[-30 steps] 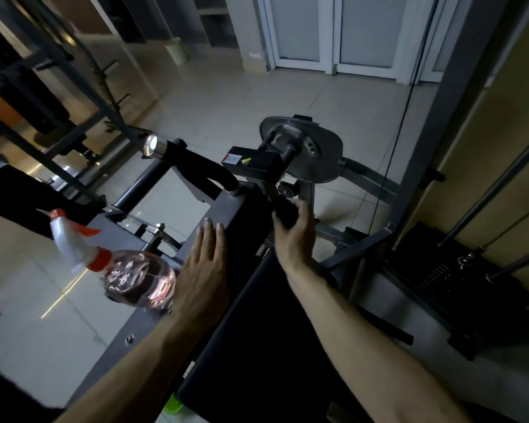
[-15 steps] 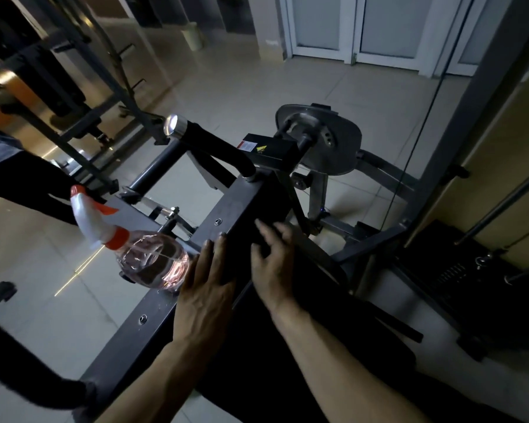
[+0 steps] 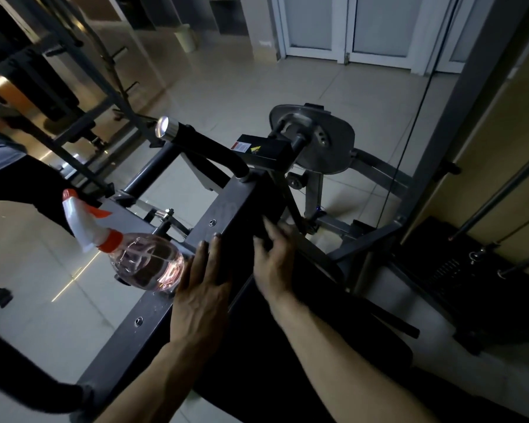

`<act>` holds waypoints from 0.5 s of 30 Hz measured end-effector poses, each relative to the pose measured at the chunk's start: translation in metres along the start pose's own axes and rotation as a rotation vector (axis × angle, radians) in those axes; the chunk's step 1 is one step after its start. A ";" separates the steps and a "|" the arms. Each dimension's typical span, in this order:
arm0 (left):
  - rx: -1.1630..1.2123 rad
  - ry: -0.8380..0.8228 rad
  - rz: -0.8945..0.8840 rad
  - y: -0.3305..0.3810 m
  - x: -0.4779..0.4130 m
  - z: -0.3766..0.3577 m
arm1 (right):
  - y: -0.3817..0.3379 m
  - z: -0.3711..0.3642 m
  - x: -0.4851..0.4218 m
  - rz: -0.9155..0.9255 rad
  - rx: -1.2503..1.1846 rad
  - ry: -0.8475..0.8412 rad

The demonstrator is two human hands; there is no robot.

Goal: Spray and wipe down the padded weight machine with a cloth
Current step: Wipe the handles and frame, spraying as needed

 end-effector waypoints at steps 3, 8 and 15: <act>0.024 0.005 -0.003 0.001 0.001 0.001 | 0.006 -0.010 0.045 -0.025 -0.055 -0.120; -0.013 -0.046 0.020 0.000 -0.001 -0.001 | 0.014 0.010 -0.042 -0.331 -0.238 0.088; -0.027 -0.070 0.023 0.002 -0.002 0.000 | 0.023 0.008 -0.026 -0.470 -0.234 0.111</act>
Point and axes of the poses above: each hand's wrist, its own x-axis away from the middle knuckle, its own z-axis out of the back of the hand, y = z × x, the point moved 7 cm from there along -x, towards the middle knuckle, and after that the axes turned 2 degrees about y, right-handed, at the moved point
